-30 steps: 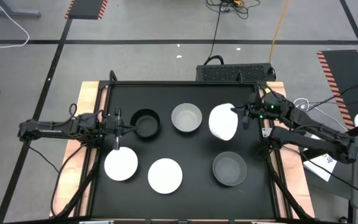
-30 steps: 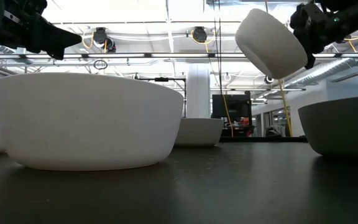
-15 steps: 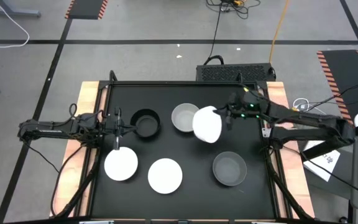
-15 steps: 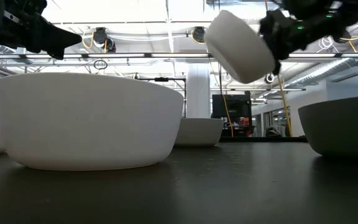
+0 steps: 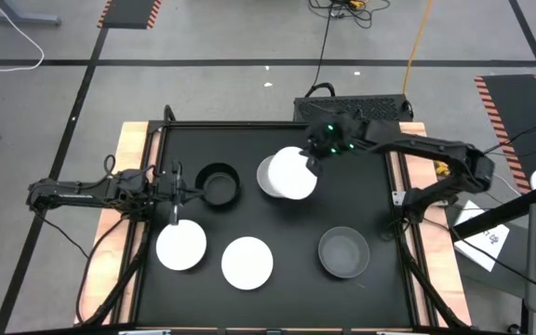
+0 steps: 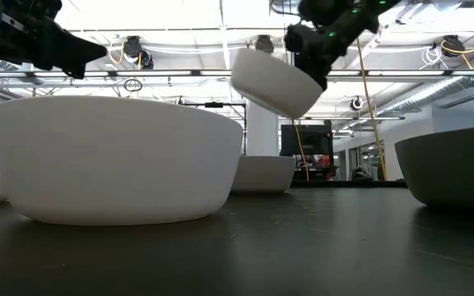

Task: Nest bowls inside each other
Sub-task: Stack the top right white bowl on the light gray bowl

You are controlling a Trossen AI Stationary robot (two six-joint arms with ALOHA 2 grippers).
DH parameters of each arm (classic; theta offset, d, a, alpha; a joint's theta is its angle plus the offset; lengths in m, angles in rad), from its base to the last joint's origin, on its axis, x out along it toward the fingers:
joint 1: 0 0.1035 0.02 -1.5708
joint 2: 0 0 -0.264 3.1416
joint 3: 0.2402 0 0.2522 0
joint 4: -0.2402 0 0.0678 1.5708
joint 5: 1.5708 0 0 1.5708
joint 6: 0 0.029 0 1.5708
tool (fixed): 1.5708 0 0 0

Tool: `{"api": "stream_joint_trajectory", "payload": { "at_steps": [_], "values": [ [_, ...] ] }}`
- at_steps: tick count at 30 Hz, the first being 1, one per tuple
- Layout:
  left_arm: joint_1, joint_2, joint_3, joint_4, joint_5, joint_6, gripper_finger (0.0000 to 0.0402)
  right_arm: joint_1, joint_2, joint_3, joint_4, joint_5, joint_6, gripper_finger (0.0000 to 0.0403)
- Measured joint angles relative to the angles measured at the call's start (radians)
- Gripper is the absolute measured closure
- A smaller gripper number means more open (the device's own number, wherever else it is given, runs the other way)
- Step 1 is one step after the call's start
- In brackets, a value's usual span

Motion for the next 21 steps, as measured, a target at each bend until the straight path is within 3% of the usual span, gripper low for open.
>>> {"api": "stream_joint_trajectory", "payload": {
  "at_steps": [21],
  "values": [
    [0.000,0.000,0.000,-0.022,0.001,0.016,0.0398,-0.056,0.404,0.324,-0.233,0.001,-0.091,0.0403]
  ]
}}
